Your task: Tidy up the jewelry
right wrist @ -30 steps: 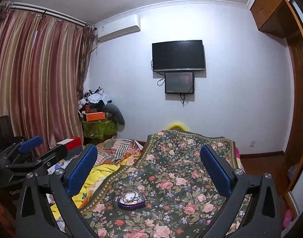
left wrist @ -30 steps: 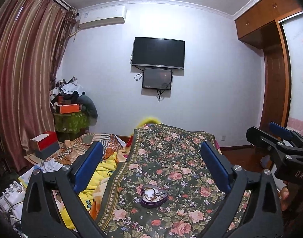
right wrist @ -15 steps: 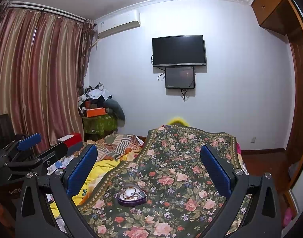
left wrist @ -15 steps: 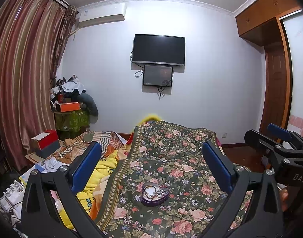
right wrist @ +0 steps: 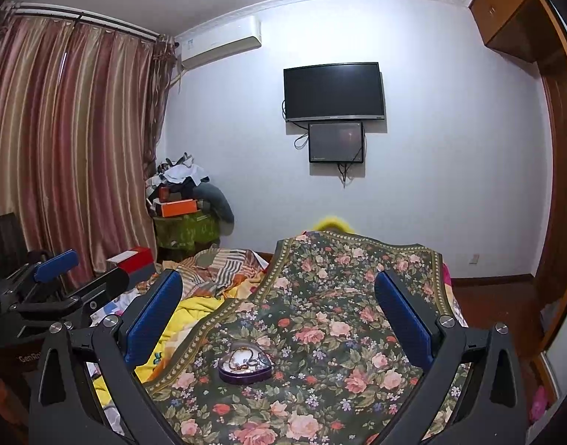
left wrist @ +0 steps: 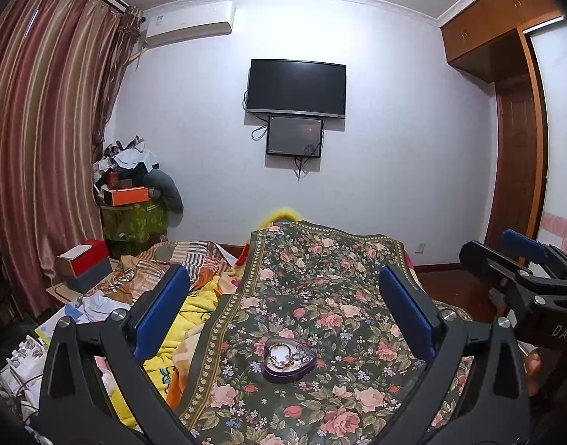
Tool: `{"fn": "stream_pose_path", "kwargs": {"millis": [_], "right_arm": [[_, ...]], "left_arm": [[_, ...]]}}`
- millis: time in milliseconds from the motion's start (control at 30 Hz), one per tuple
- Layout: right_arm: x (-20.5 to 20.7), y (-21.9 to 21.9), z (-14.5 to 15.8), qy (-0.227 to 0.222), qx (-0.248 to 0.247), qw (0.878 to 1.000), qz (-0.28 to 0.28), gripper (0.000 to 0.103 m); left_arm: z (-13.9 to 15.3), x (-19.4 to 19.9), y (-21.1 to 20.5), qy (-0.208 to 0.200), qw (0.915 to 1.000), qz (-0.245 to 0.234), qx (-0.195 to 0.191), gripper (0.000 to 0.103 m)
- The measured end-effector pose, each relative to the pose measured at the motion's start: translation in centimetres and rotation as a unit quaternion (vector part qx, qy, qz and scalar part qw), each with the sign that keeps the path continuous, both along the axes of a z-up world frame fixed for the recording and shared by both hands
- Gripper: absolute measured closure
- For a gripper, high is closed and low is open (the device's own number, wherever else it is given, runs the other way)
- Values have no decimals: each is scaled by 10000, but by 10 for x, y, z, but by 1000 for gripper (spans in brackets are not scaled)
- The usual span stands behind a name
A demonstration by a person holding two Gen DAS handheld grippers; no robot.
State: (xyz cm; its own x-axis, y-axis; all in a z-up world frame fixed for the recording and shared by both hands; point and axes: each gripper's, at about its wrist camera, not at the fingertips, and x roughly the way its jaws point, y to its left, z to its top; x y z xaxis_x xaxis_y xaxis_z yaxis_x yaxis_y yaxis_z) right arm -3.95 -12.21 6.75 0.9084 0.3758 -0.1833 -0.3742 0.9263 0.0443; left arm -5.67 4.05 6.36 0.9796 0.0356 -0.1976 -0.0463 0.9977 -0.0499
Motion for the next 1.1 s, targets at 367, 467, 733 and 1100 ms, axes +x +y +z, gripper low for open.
{"fn": "stream_pose_path", "kwargs": {"millis": [367, 467, 733, 1100], "right_arm": [[4, 0, -1, 60, -16, 10000, 2, 0], [4, 0, -3, 81, -22, 10000, 7, 0], [4, -1, -4, 61, -29, 10000, 2, 0], [5, 0, -5, 99, -40, 9999, 0, 0]], "left_arm": [[-2, 3, 1, 46, 10000, -50, -32, 1], [-2, 3, 1, 64, 9999, -71, -55, 1], [-1, 3, 0, 53, 9999, -145, -51, 1], [-5, 6, 0, 96, 9998, -147, -87, 1]]}}
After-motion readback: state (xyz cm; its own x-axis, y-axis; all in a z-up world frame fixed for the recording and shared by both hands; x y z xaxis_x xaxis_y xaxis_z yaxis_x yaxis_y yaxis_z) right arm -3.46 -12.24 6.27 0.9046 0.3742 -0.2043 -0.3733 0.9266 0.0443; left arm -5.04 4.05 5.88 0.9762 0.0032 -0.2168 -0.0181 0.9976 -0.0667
